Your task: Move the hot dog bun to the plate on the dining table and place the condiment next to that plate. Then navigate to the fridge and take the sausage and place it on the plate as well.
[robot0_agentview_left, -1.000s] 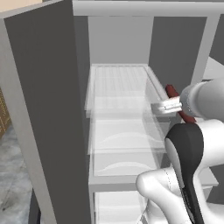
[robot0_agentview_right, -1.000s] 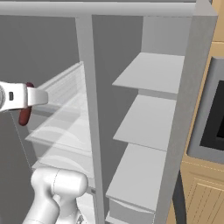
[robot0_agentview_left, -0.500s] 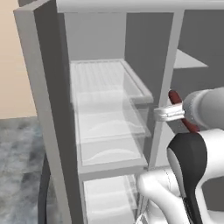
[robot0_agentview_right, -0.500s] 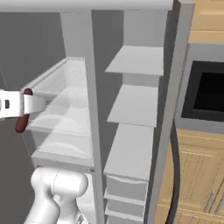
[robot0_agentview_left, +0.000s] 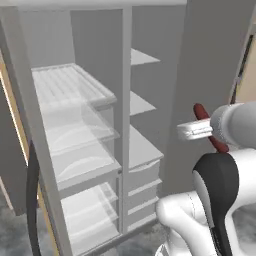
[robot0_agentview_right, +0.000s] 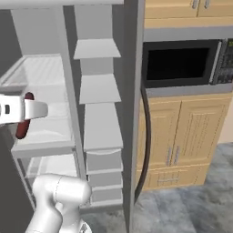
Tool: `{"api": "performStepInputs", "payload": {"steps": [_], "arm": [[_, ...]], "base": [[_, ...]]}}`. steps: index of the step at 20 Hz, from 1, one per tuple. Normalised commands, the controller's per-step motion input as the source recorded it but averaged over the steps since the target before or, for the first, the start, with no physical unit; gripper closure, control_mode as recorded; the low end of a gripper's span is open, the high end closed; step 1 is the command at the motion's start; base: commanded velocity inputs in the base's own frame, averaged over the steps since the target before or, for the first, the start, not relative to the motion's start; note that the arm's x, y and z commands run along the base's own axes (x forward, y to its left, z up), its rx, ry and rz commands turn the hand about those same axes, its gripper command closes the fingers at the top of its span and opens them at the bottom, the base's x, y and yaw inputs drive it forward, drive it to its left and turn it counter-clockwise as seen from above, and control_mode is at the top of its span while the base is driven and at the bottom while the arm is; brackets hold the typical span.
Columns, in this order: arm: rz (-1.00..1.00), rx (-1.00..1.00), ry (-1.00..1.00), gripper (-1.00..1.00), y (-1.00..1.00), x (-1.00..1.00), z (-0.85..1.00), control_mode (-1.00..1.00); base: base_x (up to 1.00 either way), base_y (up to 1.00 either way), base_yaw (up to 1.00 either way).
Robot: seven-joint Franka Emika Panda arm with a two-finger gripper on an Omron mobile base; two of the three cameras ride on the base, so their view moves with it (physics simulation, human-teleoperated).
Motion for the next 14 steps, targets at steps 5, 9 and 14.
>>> {"api": "performStepInputs", "payload": {"steps": [5,9,14], "arm": [[0.00,0.00,0.00,1.00,0.00,0.00,0.00,1.00],[0.00,0.00,0.00,1.00,0.00,0.00,0.00,1.00],[0.00,0.00,0.00,1.00,0.00,0.00,0.00,1.00]], "base": [[-0.78,0.00,-0.64],[-0.67,0.00,-0.73],[-0.58,-0.06,-0.74]]}}
